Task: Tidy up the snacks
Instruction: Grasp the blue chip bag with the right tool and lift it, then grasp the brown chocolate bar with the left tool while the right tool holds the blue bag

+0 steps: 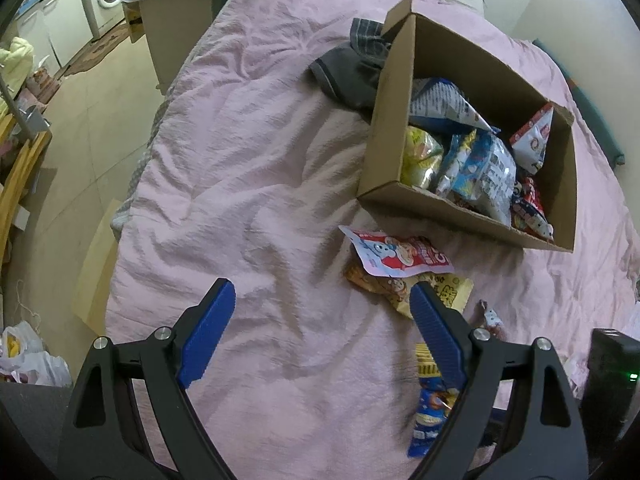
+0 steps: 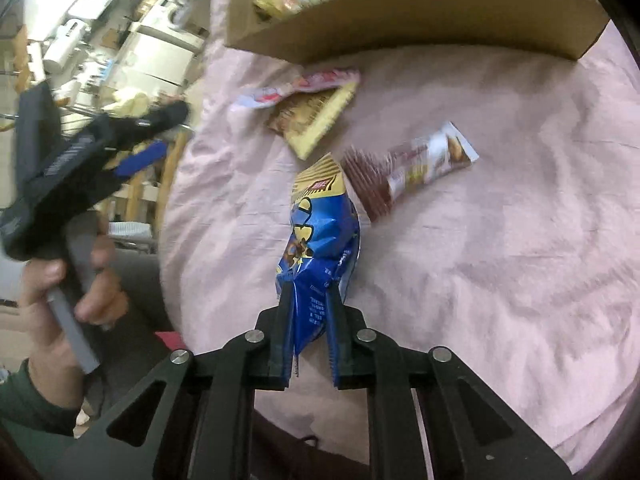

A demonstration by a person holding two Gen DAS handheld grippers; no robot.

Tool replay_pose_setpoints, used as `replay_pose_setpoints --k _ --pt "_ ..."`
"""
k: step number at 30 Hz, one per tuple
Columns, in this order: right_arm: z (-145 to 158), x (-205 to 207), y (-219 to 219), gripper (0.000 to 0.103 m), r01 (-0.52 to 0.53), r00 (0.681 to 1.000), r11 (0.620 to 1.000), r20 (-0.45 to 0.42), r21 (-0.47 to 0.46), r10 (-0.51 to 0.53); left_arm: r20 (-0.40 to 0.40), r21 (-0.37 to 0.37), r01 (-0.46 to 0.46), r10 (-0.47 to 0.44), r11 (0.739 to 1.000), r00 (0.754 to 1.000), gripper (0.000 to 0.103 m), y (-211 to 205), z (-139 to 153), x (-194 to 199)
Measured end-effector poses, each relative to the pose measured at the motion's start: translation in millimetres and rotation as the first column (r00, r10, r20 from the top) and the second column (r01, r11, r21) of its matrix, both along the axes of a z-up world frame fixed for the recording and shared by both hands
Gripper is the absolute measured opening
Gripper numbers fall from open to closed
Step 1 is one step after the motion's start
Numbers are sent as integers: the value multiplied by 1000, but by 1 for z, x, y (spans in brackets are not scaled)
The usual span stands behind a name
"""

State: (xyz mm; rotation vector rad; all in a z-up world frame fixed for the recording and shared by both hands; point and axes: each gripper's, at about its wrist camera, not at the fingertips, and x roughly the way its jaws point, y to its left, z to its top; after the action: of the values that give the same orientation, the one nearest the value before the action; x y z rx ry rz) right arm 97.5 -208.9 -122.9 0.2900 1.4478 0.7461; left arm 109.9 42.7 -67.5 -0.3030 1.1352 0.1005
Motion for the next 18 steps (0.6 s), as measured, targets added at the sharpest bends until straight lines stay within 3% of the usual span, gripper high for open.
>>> replay_pose_setpoints --k 5,8,12,15,18 --pt "28 -4 -7 14 27 996 996 82 83 -34 -4 2 -10 10 1000 1000 87 0 -1 1" --pt "48 3 -31 14 148 970 985 181 87 -162 -6 -6 3 -3 1000 1000 87 -4 -3 0" --pt "66 19 -66 14 302 912 946 254 115 -322 -50 -21 136 -137 991 989 87 -34 -8 5" --pt "71 23 -81 14 370 880 918 263 139 -395 -86 -10 274 -273 962 958 86 -72 -11 7" --pt "77 26 -97 14 424 848 893 281 152 -450 -111 7 328 -325 945 939 86 -100 -15 9"
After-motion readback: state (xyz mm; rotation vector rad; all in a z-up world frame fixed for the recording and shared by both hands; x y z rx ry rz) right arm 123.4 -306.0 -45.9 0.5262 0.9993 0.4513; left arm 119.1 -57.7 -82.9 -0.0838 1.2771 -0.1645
